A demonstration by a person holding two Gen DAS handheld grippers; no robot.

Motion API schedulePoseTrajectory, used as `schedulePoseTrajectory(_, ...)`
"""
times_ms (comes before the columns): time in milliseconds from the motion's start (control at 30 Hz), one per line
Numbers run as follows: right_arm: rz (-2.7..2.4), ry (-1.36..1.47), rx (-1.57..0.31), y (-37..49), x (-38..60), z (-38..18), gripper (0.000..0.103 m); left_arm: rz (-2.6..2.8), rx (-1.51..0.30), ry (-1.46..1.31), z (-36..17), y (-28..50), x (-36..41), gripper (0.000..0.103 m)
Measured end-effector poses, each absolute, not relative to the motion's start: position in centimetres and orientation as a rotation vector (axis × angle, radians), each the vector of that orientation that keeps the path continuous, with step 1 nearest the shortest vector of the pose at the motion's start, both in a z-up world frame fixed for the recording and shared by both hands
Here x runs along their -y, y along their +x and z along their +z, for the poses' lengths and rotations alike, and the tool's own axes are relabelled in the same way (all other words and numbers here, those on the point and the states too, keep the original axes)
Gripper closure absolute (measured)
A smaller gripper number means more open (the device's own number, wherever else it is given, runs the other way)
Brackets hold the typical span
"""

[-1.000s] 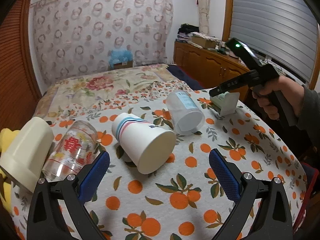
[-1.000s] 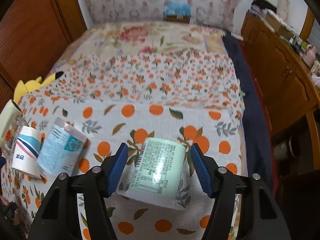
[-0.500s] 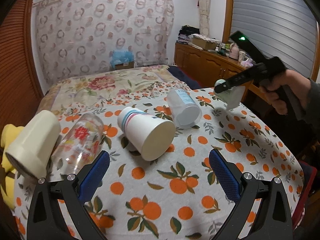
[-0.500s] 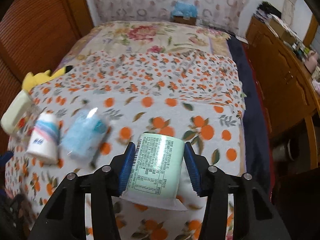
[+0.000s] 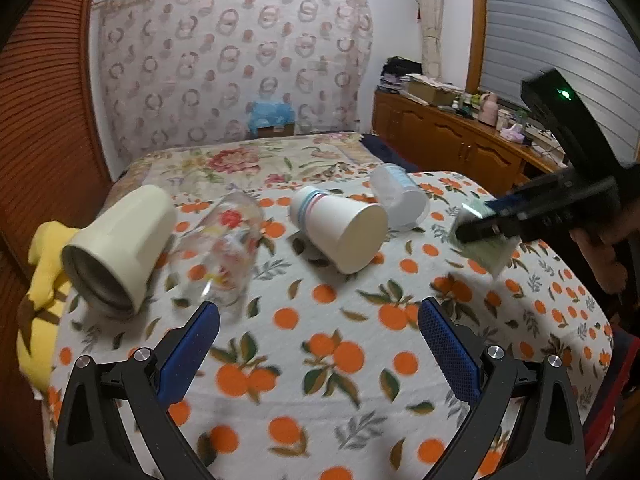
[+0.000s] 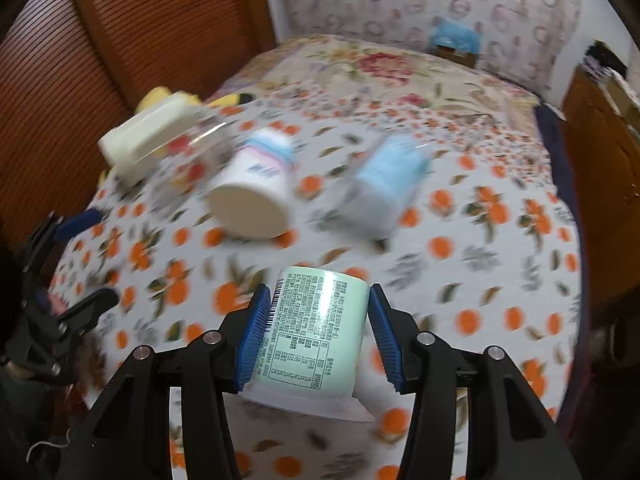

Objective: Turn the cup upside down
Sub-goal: 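Lift the pale green cup with the right tool and carry it toward the left tool, then grasp the pale green cup with the left tool while the right tool releases it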

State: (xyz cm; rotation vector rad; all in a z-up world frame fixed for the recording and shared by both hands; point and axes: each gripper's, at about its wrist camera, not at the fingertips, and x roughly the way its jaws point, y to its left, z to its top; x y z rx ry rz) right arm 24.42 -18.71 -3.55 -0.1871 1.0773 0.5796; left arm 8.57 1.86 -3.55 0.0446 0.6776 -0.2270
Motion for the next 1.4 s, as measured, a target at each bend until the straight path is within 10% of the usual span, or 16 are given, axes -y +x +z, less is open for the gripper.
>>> schedulePoseTrajectory(567,0.657,-0.281,-1.126,20.9,12.1,-7.2,0.045,-0.137,-0.705,0.025,-4.7,6.7,-7.0,0.008)
schedulePoseTrajectory(1167,0.528,-0.107,-0.774,15.7,24.1,-2.8,0.027,-0.185,-0.782,0.071,-2.1,8.9,1.7,0.008)
schedulePoseTrajectory(1400,0.511,-0.048,-0.745,14.5,27.1,-5.1,0.027,-0.223,-0.909,0.027,-3.2,11.3,5.4,0.023)
